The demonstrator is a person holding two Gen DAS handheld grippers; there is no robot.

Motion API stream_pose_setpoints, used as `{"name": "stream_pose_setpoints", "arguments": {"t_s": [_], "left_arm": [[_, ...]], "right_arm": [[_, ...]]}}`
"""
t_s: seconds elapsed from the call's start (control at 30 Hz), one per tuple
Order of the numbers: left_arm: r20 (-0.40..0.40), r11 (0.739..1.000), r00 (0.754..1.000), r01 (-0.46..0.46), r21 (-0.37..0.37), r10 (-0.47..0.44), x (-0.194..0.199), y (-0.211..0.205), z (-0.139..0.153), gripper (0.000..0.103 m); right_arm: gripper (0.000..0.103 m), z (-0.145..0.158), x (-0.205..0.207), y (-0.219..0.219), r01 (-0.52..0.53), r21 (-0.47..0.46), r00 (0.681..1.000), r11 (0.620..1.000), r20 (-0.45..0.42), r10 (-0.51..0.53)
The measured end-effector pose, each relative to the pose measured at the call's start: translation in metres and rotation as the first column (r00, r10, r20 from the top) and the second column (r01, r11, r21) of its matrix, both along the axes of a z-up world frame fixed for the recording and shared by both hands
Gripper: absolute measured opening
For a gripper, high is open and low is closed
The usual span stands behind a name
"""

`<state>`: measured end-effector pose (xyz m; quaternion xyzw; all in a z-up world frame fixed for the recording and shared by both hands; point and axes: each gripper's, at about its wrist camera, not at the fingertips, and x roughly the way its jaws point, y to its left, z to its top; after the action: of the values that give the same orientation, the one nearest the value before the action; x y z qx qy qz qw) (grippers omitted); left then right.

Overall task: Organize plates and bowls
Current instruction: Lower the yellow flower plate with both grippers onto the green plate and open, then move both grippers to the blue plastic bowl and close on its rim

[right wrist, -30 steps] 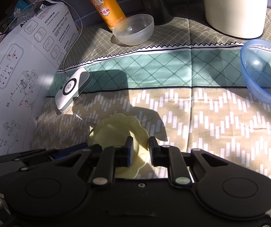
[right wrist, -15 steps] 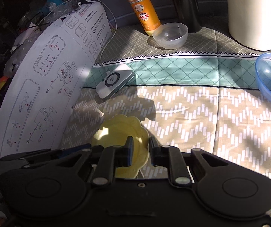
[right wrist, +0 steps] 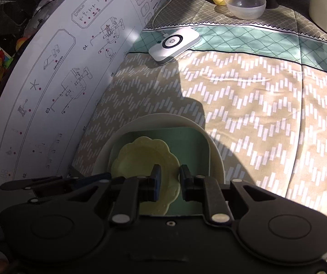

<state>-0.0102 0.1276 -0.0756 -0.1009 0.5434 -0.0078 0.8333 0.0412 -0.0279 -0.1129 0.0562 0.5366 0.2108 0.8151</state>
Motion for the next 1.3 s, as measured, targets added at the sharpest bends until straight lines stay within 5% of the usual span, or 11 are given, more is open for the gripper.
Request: {"name": "stream_pose_setpoints", "arguments": {"t_s": [0.23, 0.37, 0.43, 0.5, 0.53, 0.7, 1.3], "left_arm": [[0.008, 1.000, 1.000, 0.013, 0.006, -0.013, 0.001, -0.003, -0.001, 0.021], [0.033, 1.000, 0.999, 0.023, 0.018, -0.023, -0.001, -0.007, 0.003, 0.033], [0.045, 1.000, 0.999, 0.015, 0.027, -0.016, -0.001, -0.006, 0.006, 0.048], [0.068, 1.000, 0.998, 0.000, 0.020, -0.002, -0.003, -0.003, 0.009, 0.082], [0.084, 1.000, 0.996, -0.003, 0.027, 0.001, -0.004, -0.003, 0.012, 0.084], [0.112, 0.999, 0.994, 0.013, 0.042, -0.017, -0.003, -0.009, 0.017, 0.099], [0.121, 0.971, 0.965, 0.224, 0.083, -0.232, 0.035, -0.098, 0.018, 0.103]], "right_arm": [[0.019, -0.004, -0.003, -0.003, -0.001, -0.019, 1.000, 1.000, -0.005, 0.001], [0.023, -0.003, -0.004, -0.005, 0.006, -0.014, 1.000, 1.000, -0.002, -0.006], [0.026, 0.000, -0.003, -0.007, 0.016, -0.011, 1.000, 1.000, 0.010, -0.016], [0.071, 0.006, -0.005, -0.011, 0.022, 0.011, 0.999, 1.000, 0.023, -0.022], [0.080, 0.011, -0.007, -0.013, 0.030, 0.010, 0.998, 0.999, 0.055, -0.031], [0.095, 0.026, -0.016, -0.023, 0.045, -0.034, 0.988, 0.998, 0.146, -0.039], [0.103, 0.026, -0.024, -0.123, 0.315, -0.105, 0.934, 0.943, 0.211, -0.288]]}}
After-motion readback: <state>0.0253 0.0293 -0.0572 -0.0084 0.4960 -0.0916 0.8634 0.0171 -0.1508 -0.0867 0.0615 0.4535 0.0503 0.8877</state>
